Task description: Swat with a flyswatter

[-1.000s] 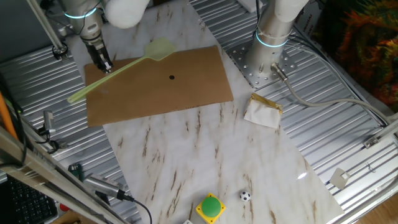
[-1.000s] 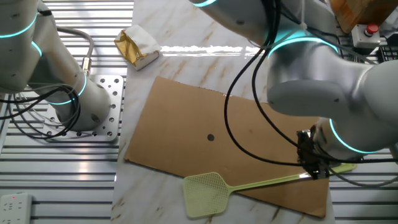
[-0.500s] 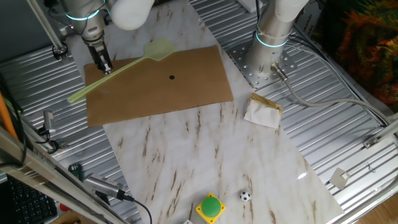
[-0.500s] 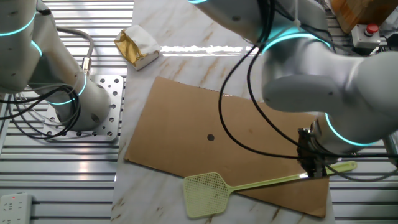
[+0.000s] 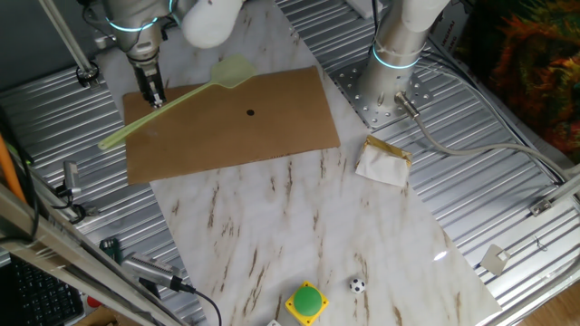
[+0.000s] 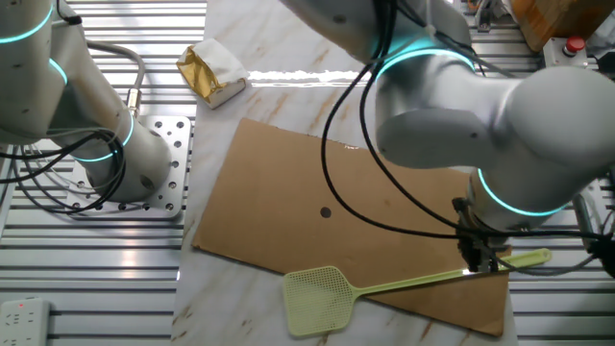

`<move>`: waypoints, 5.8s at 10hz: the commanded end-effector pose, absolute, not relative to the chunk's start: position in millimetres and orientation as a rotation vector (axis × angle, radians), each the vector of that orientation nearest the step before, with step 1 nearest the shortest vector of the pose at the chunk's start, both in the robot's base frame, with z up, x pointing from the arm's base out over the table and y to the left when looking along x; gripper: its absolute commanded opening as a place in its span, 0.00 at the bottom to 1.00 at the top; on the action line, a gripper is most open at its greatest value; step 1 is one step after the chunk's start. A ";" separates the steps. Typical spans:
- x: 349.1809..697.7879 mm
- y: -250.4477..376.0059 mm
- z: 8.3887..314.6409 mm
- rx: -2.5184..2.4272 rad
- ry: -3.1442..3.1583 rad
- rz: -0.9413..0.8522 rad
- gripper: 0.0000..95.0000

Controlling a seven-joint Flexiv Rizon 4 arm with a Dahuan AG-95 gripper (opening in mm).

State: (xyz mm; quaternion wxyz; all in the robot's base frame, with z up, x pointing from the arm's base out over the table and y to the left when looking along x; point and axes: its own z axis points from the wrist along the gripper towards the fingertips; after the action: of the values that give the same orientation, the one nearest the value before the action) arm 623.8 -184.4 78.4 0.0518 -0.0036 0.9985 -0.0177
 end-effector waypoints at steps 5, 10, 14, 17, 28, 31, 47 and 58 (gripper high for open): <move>629.2 -189.3 72.5 -0.117 3.049 -0.056 0.00; 649.5 -200.1 56.4 -0.260 3.052 -0.061 0.00; 665.9 -200.8 56.8 -0.386 3.087 -0.053 0.00; 669.4 -203.6 51.5 -0.408 3.104 -0.054 0.00; 699.6 -207.2 42.7 -0.408 3.112 -0.055 0.00; 700.2 -207.4 42.4 -0.412 3.114 -0.051 0.00; 701.2 -206.2 40.3 -0.318 3.116 -0.023 0.00; 698.2 -203.9 36.6 -0.317 3.097 -0.031 0.20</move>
State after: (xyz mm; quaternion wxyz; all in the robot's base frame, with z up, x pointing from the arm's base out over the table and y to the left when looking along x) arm 700.1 -204.5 35.0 0.0141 -0.1016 0.9947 -0.0099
